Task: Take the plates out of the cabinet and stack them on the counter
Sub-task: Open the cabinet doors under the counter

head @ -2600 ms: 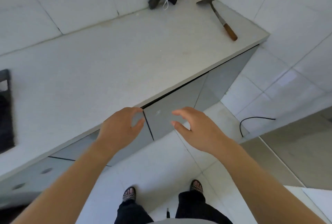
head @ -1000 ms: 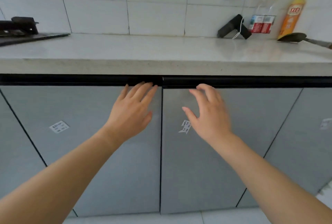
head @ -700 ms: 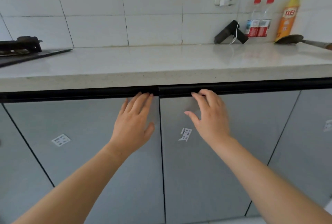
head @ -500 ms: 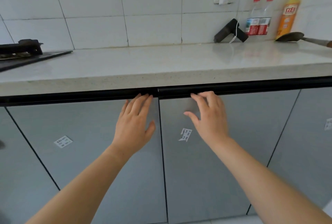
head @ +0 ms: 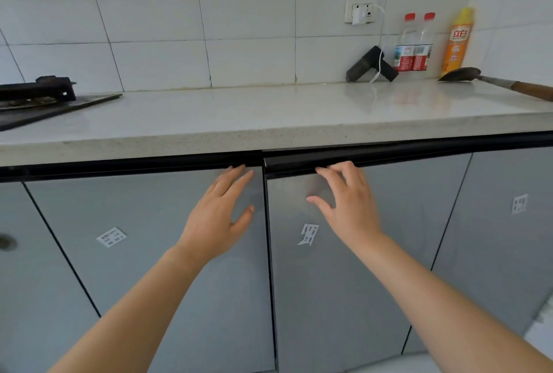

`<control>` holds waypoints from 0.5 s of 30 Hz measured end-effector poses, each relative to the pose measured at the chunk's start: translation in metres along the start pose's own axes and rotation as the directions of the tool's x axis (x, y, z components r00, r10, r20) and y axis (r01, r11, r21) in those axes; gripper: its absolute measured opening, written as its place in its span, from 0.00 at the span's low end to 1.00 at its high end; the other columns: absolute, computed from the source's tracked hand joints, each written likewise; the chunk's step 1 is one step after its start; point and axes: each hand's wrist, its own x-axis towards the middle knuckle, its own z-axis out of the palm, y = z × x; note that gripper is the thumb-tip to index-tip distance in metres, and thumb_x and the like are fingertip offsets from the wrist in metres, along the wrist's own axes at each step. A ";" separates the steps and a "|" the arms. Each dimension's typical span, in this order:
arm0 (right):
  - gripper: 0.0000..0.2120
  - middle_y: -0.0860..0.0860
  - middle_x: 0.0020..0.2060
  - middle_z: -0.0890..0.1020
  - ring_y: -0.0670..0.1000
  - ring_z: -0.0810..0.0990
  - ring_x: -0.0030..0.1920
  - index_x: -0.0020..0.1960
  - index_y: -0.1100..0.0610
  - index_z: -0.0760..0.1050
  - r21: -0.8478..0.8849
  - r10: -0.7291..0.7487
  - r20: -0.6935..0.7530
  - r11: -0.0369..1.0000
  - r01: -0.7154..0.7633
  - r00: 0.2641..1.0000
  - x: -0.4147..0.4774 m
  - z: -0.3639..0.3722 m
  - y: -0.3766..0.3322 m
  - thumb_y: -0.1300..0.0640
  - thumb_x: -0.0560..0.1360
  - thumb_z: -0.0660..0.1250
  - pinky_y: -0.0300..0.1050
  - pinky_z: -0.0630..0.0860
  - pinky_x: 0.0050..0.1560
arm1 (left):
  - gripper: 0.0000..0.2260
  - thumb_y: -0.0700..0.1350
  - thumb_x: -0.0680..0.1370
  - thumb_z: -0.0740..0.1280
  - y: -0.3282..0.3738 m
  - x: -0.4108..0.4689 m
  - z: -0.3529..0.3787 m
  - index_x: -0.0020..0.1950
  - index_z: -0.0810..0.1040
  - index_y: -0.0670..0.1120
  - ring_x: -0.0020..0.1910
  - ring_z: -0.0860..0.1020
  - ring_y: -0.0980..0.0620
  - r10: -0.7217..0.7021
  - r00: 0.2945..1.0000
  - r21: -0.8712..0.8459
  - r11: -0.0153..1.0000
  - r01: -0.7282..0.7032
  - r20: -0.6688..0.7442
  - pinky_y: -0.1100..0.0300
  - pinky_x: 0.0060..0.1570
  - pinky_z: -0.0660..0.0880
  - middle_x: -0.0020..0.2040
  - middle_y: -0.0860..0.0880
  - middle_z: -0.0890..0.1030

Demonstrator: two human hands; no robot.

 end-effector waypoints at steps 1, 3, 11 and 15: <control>0.24 0.52 0.49 0.73 0.53 0.72 0.49 0.58 0.58 0.76 0.009 0.004 0.001 1.000 -0.004 1.000 -0.003 -0.002 -0.001 0.53 0.65 0.77 0.47 0.76 0.48 | 0.25 0.49 0.77 0.63 0.004 -0.007 0.000 0.73 0.61 0.52 0.72 0.60 0.56 -0.030 1.000 -0.063 0.998 0.029 -0.009 0.64 0.65 0.60 0.74 0.55 0.62; 0.24 0.52 0.49 0.73 0.51 0.71 0.50 0.57 0.58 0.76 0.028 0.015 0.007 0.999 -0.016 1.000 -0.007 -0.009 -0.003 0.53 0.65 0.77 0.45 0.74 0.47 | 0.24 0.49 0.77 0.64 0.011 -0.020 0.003 0.72 0.64 0.52 0.67 0.64 0.60 -0.113 0.993 -0.217 0.969 0.115 0.021 0.66 0.63 0.62 0.69 0.58 0.66; 0.23 0.56 0.48 0.75 0.54 0.74 0.50 0.56 0.59 0.77 0.033 0.004 0.047 0.999 -0.005 0.999 -0.016 -0.033 -0.005 0.53 0.64 0.77 0.41 0.71 0.45 | 0.10 0.47 0.77 0.65 0.026 -0.044 0.028 0.57 0.75 0.57 0.55 0.77 0.64 -0.267 0.895 -0.584 0.684 0.437 0.356 0.63 0.58 0.72 0.55 0.60 0.79; 0.22 0.55 0.48 0.75 0.52 0.73 0.49 0.56 0.58 0.77 0.031 0.005 0.076 1.000 -0.008 0.997 -0.014 -0.041 -0.005 0.53 0.64 0.77 0.43 0.73 0.43 | 0.10 0.44 0.78 0.63 0.038 -0.050 0.033 0.56 0.74 0.57 0.45 0.77 0.72 -0.213 0.867 -0.633 0.608 0.479 0.451 0.69 0.52 0.74 0.51 0.59 0.81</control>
